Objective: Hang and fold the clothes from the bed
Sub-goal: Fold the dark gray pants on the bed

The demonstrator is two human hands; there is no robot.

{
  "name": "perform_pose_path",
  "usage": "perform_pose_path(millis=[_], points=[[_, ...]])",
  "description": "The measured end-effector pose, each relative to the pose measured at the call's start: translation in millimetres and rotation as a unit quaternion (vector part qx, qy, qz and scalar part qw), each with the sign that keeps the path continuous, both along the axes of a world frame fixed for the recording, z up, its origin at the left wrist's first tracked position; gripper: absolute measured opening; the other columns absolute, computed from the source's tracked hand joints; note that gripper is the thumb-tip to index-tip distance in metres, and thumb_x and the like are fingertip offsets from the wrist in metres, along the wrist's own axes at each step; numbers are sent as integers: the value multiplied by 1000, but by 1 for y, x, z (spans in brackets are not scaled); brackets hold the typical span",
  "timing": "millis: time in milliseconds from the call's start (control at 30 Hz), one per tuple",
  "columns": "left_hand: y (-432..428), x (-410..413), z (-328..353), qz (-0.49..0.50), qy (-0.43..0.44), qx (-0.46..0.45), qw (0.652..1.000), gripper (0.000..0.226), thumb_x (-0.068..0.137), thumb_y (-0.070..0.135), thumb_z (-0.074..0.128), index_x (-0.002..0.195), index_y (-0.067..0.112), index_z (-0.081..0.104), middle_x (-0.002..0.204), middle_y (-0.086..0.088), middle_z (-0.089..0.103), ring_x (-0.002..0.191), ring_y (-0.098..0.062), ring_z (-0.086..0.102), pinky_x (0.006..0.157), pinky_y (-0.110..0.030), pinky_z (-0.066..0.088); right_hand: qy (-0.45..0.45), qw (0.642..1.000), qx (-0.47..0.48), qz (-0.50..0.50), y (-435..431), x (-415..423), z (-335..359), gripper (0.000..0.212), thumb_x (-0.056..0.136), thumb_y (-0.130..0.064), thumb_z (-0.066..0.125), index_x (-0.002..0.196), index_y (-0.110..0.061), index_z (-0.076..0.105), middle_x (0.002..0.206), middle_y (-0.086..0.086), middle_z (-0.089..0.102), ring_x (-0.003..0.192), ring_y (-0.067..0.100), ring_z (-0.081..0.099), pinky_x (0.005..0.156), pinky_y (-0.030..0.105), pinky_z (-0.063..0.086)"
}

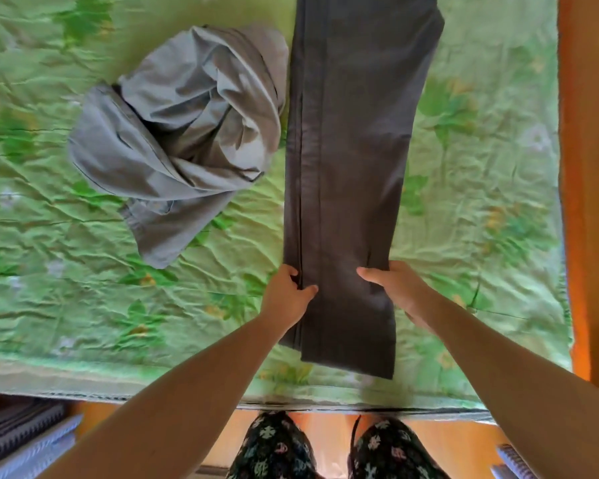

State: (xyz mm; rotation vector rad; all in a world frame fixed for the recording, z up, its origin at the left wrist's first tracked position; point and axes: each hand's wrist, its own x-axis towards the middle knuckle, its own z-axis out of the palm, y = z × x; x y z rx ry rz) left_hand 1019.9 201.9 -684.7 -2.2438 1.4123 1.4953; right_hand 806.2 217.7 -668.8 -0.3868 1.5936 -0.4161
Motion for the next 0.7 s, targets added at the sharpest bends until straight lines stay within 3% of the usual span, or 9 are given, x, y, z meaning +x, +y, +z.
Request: perform_pose_path(millis=[100,167,233,333,433,533,600,700], points=[[9,-2,2,88,83,55,991,36,87,18,75,115,11,54,78,1,56,71,-17,60,66,-35,59,-52,998,41,14,21,12,-3,21,88,-27,77,104,-13,76,96,4,79,92,22,76,88,35,57],[17,-1,10,129,173,110,970,25,92,8,70,113,9,57,86,-3,64,72,-14,63,53,-23,56,-38,997,55,29,34,21,-8,27,87,-33,77,106,-13,75,97,4,79,93,23,75,91,36,57],[27,7,4,109,207,97,967,19,93,6,68,111,9,65,98,-6,72,84,-17,70,64,-22,58,-19,998,54,1,46,27,-12,31,87,-38,77,106,-13,75,95,3,79,89,21,75,85,35,58],[40,26,-1,125,175,8,977,10,91,12,69,101,13,71,95,-6,75,91,-25,72,80,-42,59,-11,998,26,-56,58,31,-6,25,92,-37,71,95,-13,76,87,3,77,77,15,70,69,27,51],[51,43,-1,149,147,-42,977,5,91,12,68,86,12,67,80,-6,70,74,-19,63,71,-35,50,-34,996,-8,-87,69,33,0,20,94,-27,70,80,-14,77,77,-1,73,69,11,65,67,25,45],[60,52,-3,114,161,-8,980,19,89,16,69,85,-2,68,75,-13,66,70,-18,58,66,-31,43,-38,998,31,-41,80,37,3,13,94,-23,70,93,-11,75,84,3,73,71,13,65,64,23,43],[63,53,0,92,180,36,979,17,90,22,71,86,6,74,80,-8,74,76,-15,66,72,-31,49,-27,998,51,-24,92,42,-3,14,92,-18,72,95,-4,73,87,10,71,78,22,63,64,25,43],[65,54,10,77,226,106,965,14,94,22,69,106,19,76,101,5,78,95,-7,72,87,-23,55,-6,997,44,-60,108,46,-6,6,94,-11,69,92,-11,74,87,6,76,81,23,70,66,24,52]])
